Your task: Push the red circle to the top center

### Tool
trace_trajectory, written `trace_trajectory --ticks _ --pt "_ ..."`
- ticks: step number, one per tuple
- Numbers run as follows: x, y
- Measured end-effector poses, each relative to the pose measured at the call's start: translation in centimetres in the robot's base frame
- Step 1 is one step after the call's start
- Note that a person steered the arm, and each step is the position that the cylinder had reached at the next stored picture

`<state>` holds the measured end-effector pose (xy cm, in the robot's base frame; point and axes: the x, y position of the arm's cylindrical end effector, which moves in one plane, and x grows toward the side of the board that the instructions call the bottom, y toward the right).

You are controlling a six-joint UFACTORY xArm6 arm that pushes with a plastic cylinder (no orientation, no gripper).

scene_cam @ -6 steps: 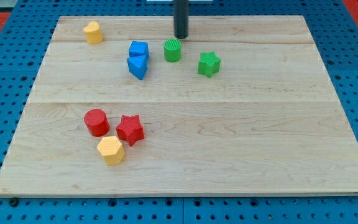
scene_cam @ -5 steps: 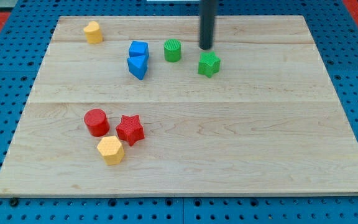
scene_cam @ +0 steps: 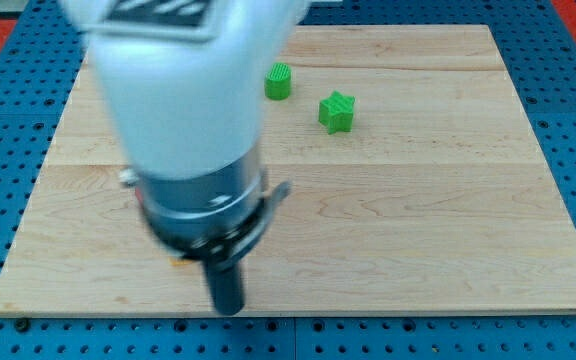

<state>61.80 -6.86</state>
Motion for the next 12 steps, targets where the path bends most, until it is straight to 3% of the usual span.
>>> trace_trajectory --ticks 1,2,4,8,9,11,12 --pt "-2.1 -10.4" --pt "-6.7 -12.5" --pt "-9.3 -8.0" --pt "-18.4 -10.1" --pt "-18.7 -8.9" --pt "-19.3 1.1" --pt "-23.2 1.3"
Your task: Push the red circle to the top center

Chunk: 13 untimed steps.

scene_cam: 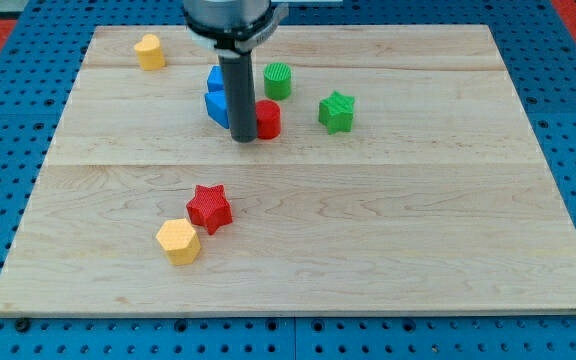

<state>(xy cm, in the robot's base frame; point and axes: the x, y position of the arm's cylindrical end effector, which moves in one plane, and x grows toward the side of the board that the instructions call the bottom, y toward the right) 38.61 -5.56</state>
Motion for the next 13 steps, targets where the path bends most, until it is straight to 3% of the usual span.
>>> trace_trajectory --ticks 3,4,5,7,8,9,10,11,12,13 --pt "-2.8 6.4" --pt "-5.6 7.2" --pt "-6.2 11.4" --pt "-4.1 17.4" --pt "-7.7 18.1" --pt "-12.3 10.9" --pt "-11.2 11.1" --pt "-9.5 17.6" --pt "-11.8 21.8" --pt "-16.2 14.9"
